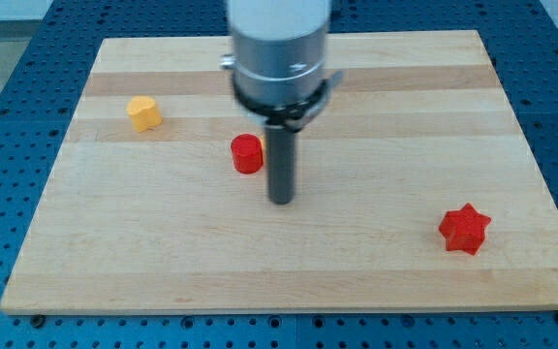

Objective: Move the red circle and yellow hexagon towards right

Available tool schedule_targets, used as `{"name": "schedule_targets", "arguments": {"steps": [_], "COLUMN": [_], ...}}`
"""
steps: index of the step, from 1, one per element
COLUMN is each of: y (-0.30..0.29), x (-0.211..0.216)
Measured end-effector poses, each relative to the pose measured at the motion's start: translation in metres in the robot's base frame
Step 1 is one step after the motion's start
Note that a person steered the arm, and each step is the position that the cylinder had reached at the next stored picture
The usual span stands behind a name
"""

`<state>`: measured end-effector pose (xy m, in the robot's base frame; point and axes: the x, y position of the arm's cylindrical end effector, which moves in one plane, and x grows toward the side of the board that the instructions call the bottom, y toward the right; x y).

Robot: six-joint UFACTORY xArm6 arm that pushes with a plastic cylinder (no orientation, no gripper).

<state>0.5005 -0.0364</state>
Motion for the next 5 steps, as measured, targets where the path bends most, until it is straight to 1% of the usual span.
{"name": "schedule_targets", "arguments": {"steps": [1,2,3,4,5], "y": [-0.084,-0.123,-0.083,-0.017,0.006], "x": [0.003,-0.018,-0.027,-0.031,-0.035]}}
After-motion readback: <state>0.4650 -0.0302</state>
